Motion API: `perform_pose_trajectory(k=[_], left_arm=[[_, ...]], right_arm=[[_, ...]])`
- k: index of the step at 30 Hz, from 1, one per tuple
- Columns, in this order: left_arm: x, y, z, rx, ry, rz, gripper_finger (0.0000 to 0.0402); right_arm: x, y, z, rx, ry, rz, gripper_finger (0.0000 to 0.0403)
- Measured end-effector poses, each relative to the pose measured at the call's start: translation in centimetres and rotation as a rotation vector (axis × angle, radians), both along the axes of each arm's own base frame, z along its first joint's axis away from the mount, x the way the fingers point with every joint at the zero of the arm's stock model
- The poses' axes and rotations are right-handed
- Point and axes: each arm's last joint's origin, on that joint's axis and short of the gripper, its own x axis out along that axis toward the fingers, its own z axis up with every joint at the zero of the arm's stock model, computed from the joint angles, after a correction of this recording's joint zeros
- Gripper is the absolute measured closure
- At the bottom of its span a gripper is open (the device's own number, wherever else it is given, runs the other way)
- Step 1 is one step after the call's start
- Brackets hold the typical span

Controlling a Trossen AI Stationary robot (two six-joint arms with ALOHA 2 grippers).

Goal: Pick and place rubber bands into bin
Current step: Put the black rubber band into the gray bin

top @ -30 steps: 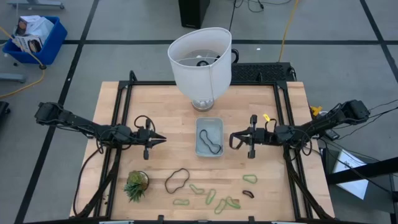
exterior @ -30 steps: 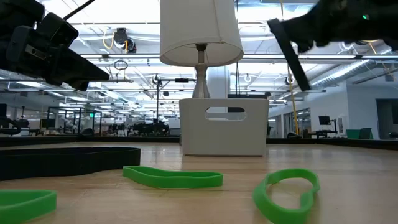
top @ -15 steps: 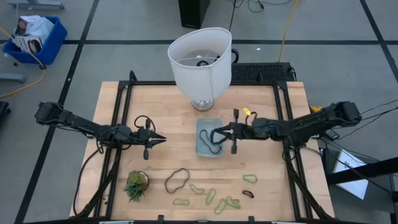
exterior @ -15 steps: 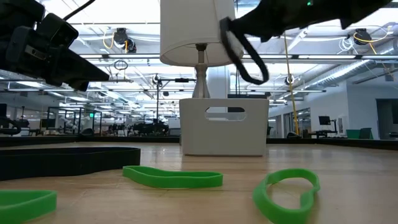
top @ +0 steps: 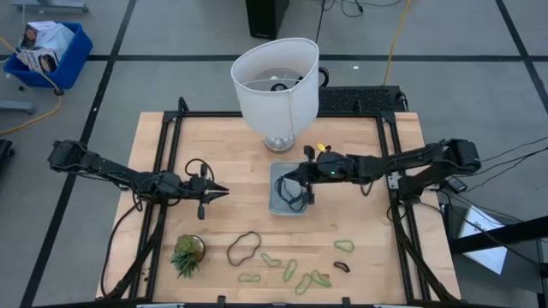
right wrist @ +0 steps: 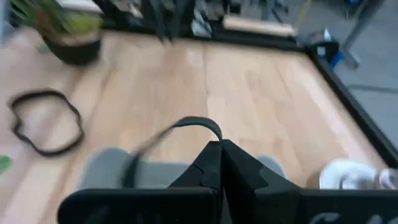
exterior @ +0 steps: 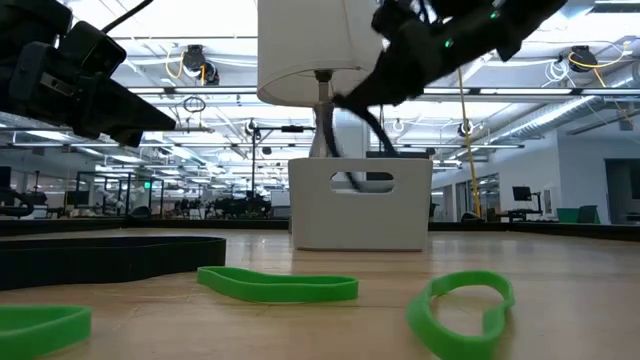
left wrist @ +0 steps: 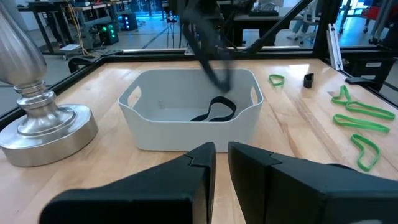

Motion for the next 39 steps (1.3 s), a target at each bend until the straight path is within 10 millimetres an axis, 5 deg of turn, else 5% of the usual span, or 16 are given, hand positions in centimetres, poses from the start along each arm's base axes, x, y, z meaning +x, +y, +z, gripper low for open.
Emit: perform_pose_trajectory(k=[27,39], left_arm=[[0.0,0.0,0.0,0.002,0.000,-0.001,0.0350],[0.0,0.0,0.0,0.014,0.001,-0.003,0.0350]], right_arm=[[2.2,-1.3,-7.6,0.103,0.305,0.054,0.0403],[2.3,-1.5,-7.8,0.101,0.294,0.039,0.0395]])
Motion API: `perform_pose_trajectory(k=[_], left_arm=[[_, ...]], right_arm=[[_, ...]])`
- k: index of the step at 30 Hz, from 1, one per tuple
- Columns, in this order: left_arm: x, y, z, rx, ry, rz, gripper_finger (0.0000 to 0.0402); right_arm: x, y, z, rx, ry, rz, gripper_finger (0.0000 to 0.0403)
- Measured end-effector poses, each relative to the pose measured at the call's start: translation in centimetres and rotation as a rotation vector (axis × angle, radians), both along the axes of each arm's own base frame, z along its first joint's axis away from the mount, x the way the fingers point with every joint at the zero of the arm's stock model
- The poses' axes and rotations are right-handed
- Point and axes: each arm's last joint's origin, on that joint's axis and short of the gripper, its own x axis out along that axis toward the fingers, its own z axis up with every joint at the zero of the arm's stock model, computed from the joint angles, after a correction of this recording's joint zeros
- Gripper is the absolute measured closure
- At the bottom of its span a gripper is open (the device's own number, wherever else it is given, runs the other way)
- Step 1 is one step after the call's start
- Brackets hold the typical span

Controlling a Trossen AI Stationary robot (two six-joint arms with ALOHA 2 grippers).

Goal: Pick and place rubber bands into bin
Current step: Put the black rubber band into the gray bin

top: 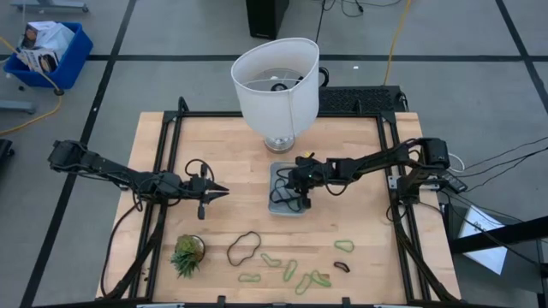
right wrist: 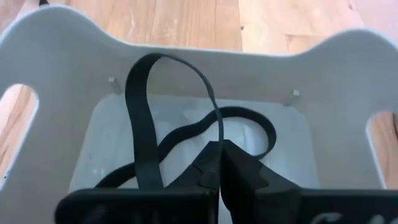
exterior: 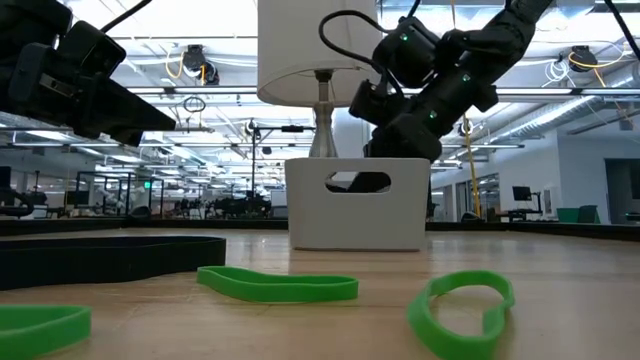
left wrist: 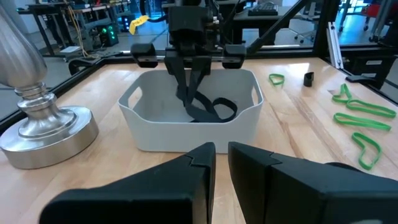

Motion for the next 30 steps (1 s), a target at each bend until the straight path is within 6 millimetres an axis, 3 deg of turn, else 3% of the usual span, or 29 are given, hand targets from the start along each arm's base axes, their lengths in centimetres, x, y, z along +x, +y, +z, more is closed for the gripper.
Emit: perform_pose_trajectory(k=[16,19,24,30], left_arm=[[0.0,0.0,0.0,0.001,0.000,0.000,0.0350],[0.0,0.0,0.0,0.001,0.000,0.000,0.0350],[0.0,0.0,-0.1,0.002,0.005,-0.001,0.0350],[0.0,0.0,-0.2,0.005,0.019,0.000,0.0350]], right_arm=[[0.1,0.0,0.7,-0.001,-0.045,-0.024,0.0281],[-0.2,0.0,2.5,-0.019,-0.104,-0.027,0.0275],[-1.7,1.2,7.5,-0.069,-0.280,0.053,0.0286],[-4.4,2.4,12.1,-0.072,-0.437,0.280,0.0384]])
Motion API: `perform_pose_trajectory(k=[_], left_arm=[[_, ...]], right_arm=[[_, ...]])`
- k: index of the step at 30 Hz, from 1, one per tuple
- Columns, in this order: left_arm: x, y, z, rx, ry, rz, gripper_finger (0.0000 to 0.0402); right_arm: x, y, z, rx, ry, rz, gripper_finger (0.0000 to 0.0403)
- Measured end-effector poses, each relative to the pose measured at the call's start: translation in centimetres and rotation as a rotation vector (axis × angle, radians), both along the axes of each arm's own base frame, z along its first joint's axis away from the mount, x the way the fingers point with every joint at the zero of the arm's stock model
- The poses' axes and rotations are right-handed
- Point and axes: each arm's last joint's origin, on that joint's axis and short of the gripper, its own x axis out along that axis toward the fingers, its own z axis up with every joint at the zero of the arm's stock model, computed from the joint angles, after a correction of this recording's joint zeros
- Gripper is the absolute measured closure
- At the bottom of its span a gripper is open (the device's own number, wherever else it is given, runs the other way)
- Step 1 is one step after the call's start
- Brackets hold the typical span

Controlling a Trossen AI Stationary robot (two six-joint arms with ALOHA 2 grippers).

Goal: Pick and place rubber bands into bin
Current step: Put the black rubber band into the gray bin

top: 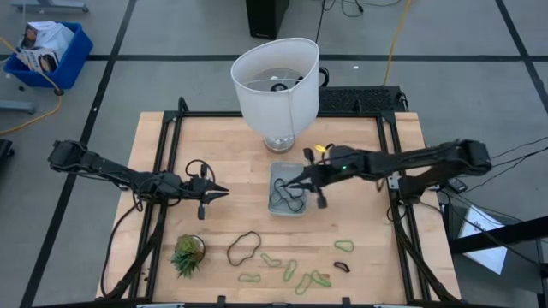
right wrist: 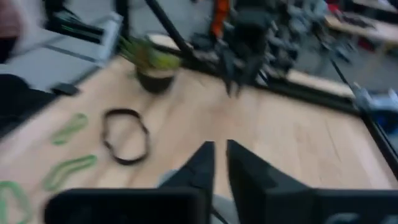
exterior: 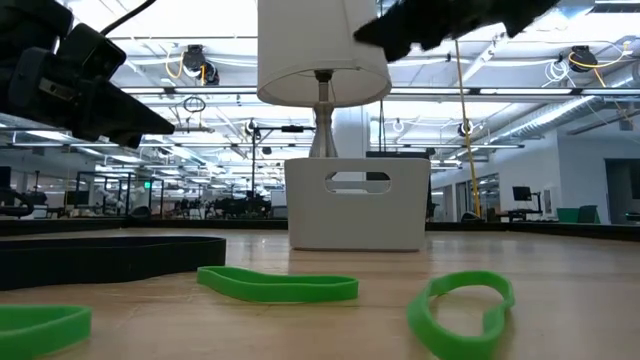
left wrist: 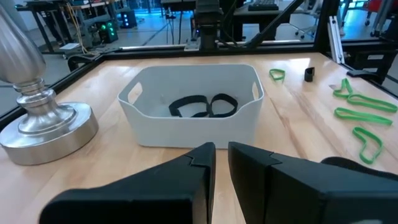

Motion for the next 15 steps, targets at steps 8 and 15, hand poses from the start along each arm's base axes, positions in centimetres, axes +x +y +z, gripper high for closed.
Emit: perform_pose_trajectory(k=[8,15], left_arm=[[0.0,0.0,0.0,-0.001,0.001,0.000,0.0350],[0.0,0.0,0.0,-0.012,-0.001,0.002,0.0350]], right_arm=[[-2.4,-1.1,1.1,0.026,-0.051,0.045,0.0401],[-5.3,-2.0,-2.1,0.155,-0.179,0.028,0.0402]])
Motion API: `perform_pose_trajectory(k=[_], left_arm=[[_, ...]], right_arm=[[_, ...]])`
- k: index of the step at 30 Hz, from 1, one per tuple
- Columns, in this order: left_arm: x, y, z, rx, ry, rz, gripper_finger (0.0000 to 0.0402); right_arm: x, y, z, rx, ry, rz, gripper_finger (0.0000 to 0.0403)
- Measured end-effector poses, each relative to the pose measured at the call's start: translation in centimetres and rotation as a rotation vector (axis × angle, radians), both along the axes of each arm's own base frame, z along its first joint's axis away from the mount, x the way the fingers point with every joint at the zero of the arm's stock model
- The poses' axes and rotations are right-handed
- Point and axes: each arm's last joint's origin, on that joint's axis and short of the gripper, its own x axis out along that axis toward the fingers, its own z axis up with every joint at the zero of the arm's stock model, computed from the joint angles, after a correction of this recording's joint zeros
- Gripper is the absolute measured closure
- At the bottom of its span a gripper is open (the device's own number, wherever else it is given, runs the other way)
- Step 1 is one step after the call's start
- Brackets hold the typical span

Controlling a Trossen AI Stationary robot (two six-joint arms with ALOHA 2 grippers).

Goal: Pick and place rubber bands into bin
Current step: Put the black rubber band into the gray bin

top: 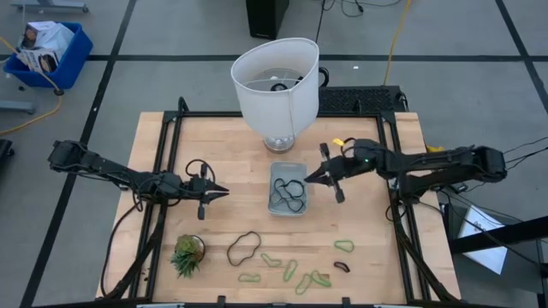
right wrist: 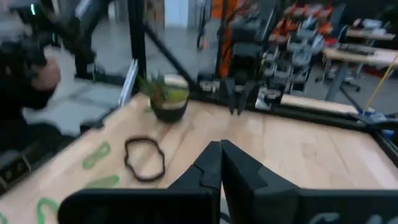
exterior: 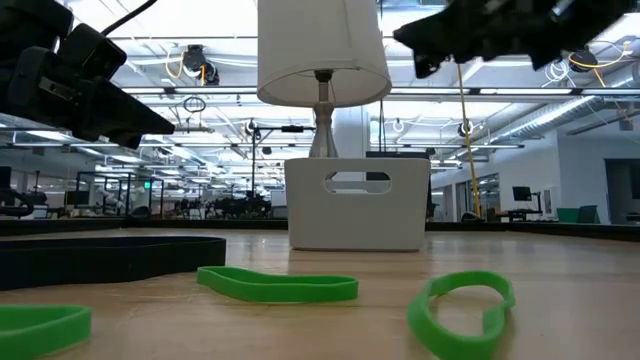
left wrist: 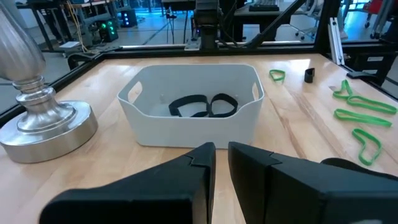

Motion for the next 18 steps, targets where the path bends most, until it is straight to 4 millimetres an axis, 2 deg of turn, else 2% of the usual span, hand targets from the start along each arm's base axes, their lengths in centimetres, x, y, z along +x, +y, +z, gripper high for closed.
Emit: perform_pose_trajectory(k=[7,14,18], left_arm=[[0.0,0.0,0.0,-0.002,0.001,0.000,0.0350],[0.0,0.0,0.0,0.004,0.001,-0.001,0.0350],[0.0,0.0,0.0,0.037,0.001,-0.007,0.0350]], right_arm=[[-3.8,1.1,-3.5,0.047,-0.032,-0.051,0.0402],[-7.5,1.4,-4.8,0.064,-0.131,-0.070,0.0403],[-8.9,1.6,-5.7,0.060,-0.169,-0.066,0.0403]])
